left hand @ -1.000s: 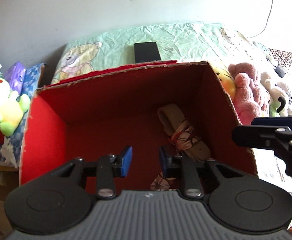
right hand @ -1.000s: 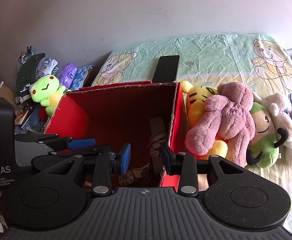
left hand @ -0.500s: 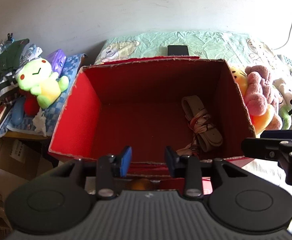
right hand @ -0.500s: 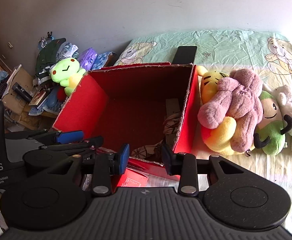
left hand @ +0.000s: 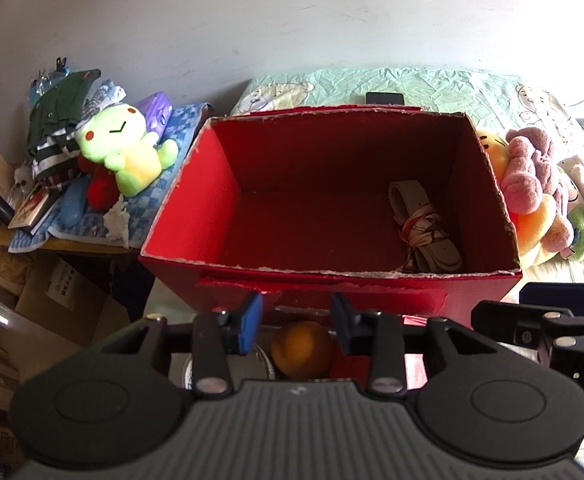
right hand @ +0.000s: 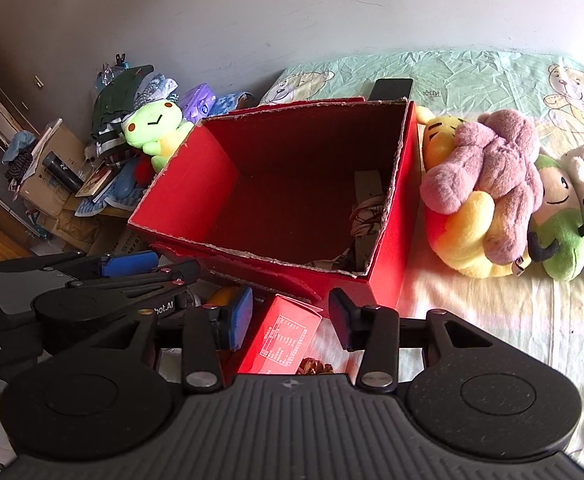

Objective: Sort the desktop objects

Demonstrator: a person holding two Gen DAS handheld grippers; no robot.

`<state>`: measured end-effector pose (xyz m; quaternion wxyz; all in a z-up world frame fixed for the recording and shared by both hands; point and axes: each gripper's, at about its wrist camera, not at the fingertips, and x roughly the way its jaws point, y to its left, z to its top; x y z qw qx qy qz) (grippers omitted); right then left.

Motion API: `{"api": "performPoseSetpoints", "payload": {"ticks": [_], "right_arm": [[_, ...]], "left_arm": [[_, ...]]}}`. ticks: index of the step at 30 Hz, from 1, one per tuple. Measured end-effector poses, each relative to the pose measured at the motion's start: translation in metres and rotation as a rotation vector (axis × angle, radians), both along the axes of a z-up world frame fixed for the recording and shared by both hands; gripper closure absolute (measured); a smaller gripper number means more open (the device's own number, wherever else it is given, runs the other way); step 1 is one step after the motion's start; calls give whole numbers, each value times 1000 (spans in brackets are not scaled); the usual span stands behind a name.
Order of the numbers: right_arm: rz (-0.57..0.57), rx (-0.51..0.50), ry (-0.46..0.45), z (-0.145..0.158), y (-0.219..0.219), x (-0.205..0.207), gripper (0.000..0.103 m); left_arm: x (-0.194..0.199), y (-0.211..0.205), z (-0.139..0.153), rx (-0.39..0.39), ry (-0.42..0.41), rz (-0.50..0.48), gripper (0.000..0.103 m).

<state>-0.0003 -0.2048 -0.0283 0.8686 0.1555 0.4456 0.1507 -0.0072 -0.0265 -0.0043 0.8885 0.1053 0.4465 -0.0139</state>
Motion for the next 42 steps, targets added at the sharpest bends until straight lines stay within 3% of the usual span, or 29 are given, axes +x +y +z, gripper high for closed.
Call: {"api": "performPoseSetpoints", "payload": {"ticks": [8, 16, 19, 25, 28, 31, 35, 42], "right_arm": [[-19, 51, 35, -15, 0, -12, 50], [-61, 27, 27, -25, 1, -20, 49], [-84, 26, 29, -30, -2, -23, 43], [-86, 89, 77, -42, -7, -24, 43], [-103, 155, 103, -49, -12, -25, 36], [-115, 157, 93, -50, -13, -27, 34], [-126, 205, 120, -56, -16, -24, 34], [-113, 201, 135, -61, -12, -22, 34]], "left_arm": [[-11, 3, -9, 15, 22, 18, 59], [-20, 2, -23, 40, 45, 38, 53], [-23, 3, -29, 48, 60, 41, 52], [-28, 4, -39, 50, 96, 45, 52], [-30, 3, -44, 48, 115, 37, 50], [-35, 3, -49, 52, 135, 30, 48], [-40, 5, -53, 27, 170, 20, 48], [-48, 5, -58, -4, 203, 3, 48]]}}
